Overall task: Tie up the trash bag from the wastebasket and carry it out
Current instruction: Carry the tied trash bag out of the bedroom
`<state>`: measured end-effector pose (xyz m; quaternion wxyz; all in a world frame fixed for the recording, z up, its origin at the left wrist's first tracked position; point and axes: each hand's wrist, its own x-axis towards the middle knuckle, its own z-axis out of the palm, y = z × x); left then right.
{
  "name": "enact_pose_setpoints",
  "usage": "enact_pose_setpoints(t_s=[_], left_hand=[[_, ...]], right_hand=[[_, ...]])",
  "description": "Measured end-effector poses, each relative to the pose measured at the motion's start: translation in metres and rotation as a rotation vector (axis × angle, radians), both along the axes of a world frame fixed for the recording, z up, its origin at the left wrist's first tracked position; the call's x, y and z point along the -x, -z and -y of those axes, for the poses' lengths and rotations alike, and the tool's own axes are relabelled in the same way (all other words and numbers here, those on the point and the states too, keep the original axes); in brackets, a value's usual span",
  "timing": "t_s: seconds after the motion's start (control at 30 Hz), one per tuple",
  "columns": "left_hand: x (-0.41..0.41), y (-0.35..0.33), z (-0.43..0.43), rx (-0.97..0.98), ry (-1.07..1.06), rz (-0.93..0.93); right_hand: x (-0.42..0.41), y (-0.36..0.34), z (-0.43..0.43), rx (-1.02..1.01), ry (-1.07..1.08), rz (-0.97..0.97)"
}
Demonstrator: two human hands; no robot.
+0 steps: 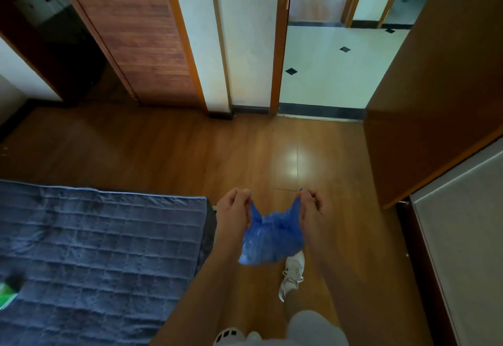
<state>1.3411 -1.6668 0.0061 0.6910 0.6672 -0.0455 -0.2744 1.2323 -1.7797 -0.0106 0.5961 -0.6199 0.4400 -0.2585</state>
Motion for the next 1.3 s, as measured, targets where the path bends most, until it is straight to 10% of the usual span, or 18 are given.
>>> enact_pose_setpoints(t_s=[1.3], left_hand=[[-0.464,0.005,0.399,-0.117,-0.118,-0.187]], right_hand=[[-0.480,0.005,0.401,0.009,-0.229,-0.014]])
